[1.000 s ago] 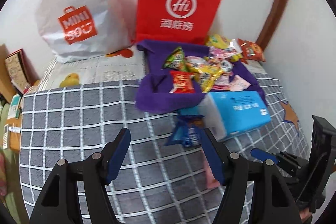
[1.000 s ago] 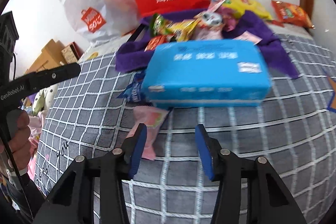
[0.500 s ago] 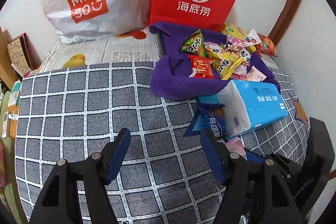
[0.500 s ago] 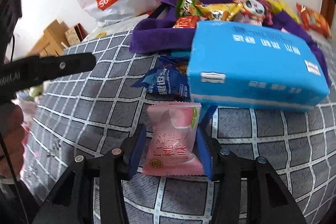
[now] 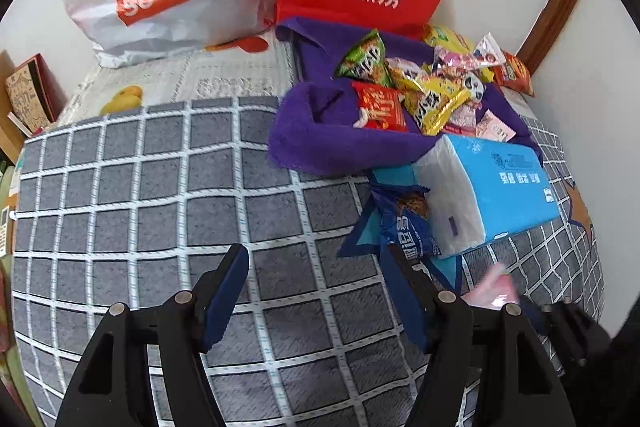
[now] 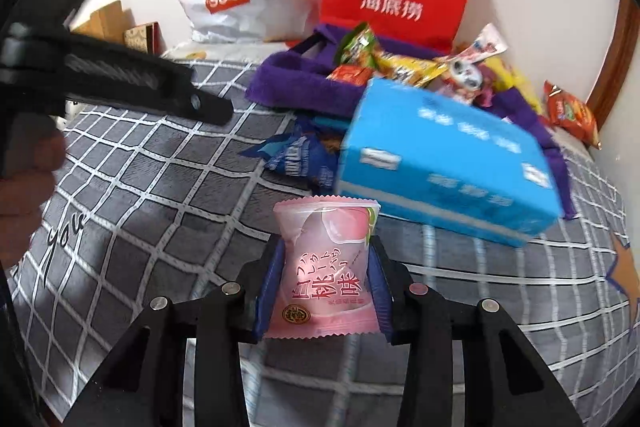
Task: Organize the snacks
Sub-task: 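Grasp the pink peach candy with the right tool while the left tool grasps the blue biscuit bag, then carry the peach candy in the right tool while the left tool carries the blue bag over the towel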
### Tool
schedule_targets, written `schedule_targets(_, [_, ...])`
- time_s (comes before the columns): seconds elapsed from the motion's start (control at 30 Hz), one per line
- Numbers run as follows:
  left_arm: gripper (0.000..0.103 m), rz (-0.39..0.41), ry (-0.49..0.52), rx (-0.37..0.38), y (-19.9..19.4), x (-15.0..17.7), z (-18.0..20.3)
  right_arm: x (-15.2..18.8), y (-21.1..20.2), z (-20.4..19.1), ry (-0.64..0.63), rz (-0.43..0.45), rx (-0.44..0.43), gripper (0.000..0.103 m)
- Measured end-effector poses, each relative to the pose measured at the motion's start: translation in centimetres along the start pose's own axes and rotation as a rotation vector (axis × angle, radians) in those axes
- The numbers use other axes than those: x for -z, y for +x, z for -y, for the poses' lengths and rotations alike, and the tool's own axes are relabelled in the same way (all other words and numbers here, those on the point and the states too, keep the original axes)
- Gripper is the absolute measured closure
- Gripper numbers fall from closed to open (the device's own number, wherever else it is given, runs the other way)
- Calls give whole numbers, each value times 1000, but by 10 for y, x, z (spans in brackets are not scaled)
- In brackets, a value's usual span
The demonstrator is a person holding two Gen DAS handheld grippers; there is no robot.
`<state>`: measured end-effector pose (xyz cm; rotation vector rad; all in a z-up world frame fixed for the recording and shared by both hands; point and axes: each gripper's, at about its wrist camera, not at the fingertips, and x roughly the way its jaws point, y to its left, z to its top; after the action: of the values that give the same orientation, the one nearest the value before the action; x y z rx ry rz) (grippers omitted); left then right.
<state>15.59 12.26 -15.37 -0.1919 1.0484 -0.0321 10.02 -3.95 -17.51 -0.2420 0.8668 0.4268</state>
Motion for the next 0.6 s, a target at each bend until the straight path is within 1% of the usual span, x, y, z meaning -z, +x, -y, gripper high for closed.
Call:
schedule_targets(0.07, [37,-13,2,9,6,-1,5,4,-6,19,12,8,23,62])
schedule_targets(0.23, [37,-25,11,27,18,-5,21,12,-12,69,57,26,116,61])
schedule_targets(0.33, [37,-31,17,41,25,-8,30,18,-9,98,104,15,147,61])
schedule_targets(0.43, [37,-45,28,39,38,-12,40,28,0,118,165,-18,123,61])
schedule_targets(0.53, [37,-51,51,23,47,-14,49,37,7,121,168,-36,109,61])
schedule_targets(0.6, [37,-37,71,4,50,-14,53,37,4,123,174,-18,86,61])
